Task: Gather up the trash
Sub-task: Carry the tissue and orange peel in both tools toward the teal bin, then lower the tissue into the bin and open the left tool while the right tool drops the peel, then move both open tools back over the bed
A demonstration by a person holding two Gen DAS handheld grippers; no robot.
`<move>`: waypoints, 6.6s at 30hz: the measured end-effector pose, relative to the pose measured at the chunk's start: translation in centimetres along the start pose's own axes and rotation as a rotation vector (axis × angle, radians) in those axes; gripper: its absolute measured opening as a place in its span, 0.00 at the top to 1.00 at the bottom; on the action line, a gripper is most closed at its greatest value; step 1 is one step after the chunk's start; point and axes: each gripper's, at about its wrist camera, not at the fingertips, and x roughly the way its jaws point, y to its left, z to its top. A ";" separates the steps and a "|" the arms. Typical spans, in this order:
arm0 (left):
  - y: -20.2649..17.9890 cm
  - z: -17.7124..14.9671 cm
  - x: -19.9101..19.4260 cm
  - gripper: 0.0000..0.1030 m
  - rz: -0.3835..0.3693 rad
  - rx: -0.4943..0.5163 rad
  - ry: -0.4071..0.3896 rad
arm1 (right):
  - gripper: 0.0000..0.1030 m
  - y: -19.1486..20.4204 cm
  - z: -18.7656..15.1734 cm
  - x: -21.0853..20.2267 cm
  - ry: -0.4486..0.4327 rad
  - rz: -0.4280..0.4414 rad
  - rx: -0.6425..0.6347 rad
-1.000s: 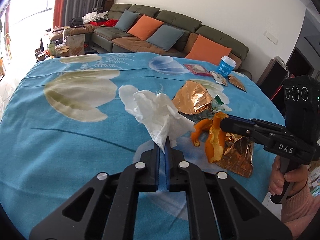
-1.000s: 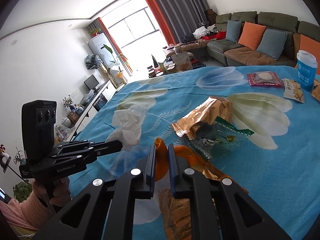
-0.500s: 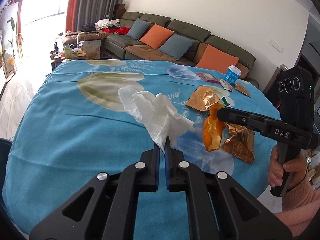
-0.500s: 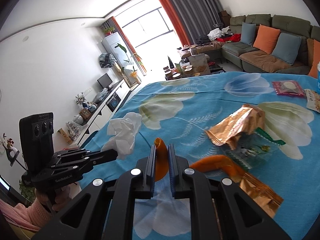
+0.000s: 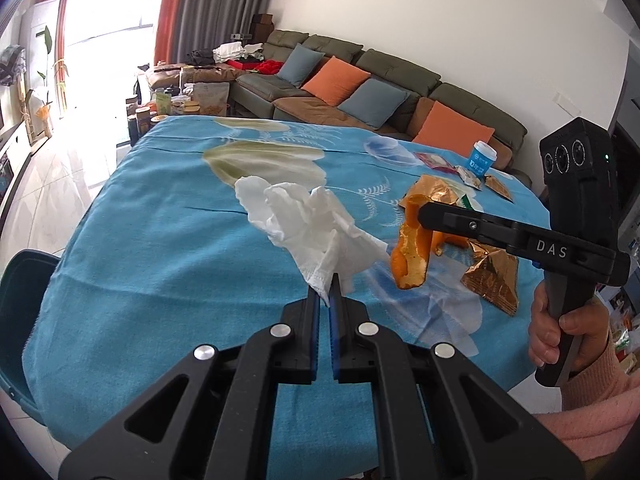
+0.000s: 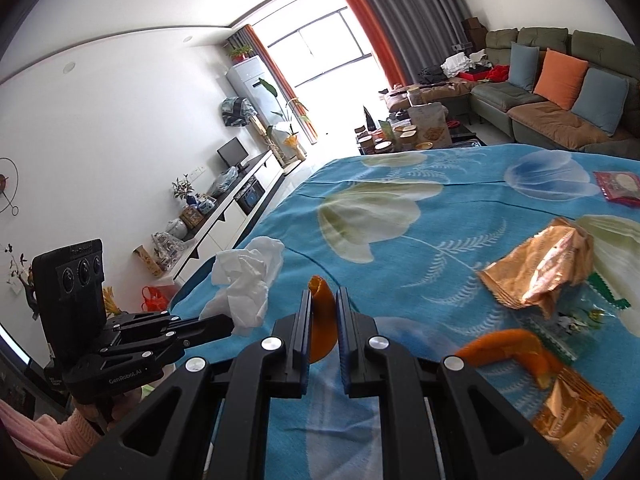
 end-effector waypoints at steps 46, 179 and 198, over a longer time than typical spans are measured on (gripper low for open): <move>6.5 -2.8 -5.7 0.96 0.131 -0.111 -0.047 | 0.90 6.8 2.1 8.6 0.093 0.148 -0.093; 14.1 -3.1 -6.9 0.45 0.305 -0.223 -0.124 | 0.61 15.6 3.1 14.4 0.182 0.169 -0.289; -5.7 -1.0 2.8 0.45 -0.202 0.121 0.028 | 0.61 -2.2 0.2 -4.4 -0.061 -0.250 0.018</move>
